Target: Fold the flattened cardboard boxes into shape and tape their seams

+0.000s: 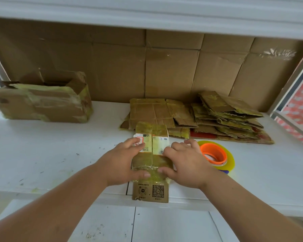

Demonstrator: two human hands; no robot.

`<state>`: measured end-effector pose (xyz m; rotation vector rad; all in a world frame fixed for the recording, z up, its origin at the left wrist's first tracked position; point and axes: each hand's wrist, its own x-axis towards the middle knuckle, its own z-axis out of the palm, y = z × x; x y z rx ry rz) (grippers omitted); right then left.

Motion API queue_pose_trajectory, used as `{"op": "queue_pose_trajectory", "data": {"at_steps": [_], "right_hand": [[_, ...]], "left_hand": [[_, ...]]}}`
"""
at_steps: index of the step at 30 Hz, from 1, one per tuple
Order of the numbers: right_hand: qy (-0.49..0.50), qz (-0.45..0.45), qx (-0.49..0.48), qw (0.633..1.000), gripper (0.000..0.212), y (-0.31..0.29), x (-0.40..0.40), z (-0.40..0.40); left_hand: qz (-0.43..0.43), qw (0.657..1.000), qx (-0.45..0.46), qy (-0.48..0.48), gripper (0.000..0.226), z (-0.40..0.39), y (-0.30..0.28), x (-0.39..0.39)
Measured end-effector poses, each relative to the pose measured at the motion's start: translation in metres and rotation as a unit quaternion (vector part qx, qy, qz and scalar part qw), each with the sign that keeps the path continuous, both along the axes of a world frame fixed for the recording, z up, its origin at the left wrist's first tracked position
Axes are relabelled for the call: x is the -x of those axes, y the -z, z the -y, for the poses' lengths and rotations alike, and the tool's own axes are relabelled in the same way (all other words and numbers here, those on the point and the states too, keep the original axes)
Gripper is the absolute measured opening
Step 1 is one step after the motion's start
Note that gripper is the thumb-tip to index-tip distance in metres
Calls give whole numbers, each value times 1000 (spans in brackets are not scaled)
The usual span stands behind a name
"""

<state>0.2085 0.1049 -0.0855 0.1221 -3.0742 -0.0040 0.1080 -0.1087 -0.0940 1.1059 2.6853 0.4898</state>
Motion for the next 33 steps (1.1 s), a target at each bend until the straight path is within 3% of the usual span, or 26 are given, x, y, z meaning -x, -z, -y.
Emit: {"op": "queue_pose_trajectory", "data": {"at_steps": [4,7,10,13,16,19,23,29,33], "right_hand": [[-7,-18,-48,999,71,1,-1,2],[32,-15,61,998,80,-4,-5,-8],[126,-128,108,978,55,1,-16,-29],[236,-23,93,967,54,5,-25,-49],[276,59,110,953,51,10,-30,-60],[270,59,70,959,39,15,-32,-67],[242,42,47,968,26,13,-39,-69],[221,-65,227,946,24,-4,-53,-67],[138,-73,315,936,24,-24,-66,-55]], "left_hand": [[-67,997,2,-34,90,-9,6,-13],[-54,997,4,-46,91,-11,1,-16],[-12,999,-1,-43,99,-10,-2,-17],[53,995,-37,-80,101,-9,-2,-17],[60,992,-40,-100,77,-11,-7,-21],[30,994,-43,-99,53,-16,-14,-26],[-39,995,-23,-93,58,-22,-20,-31],[-53,992,-88,-70,39,-39,-39,-44],[33,974,-212,-74,35,-56,-55,-54]]}}
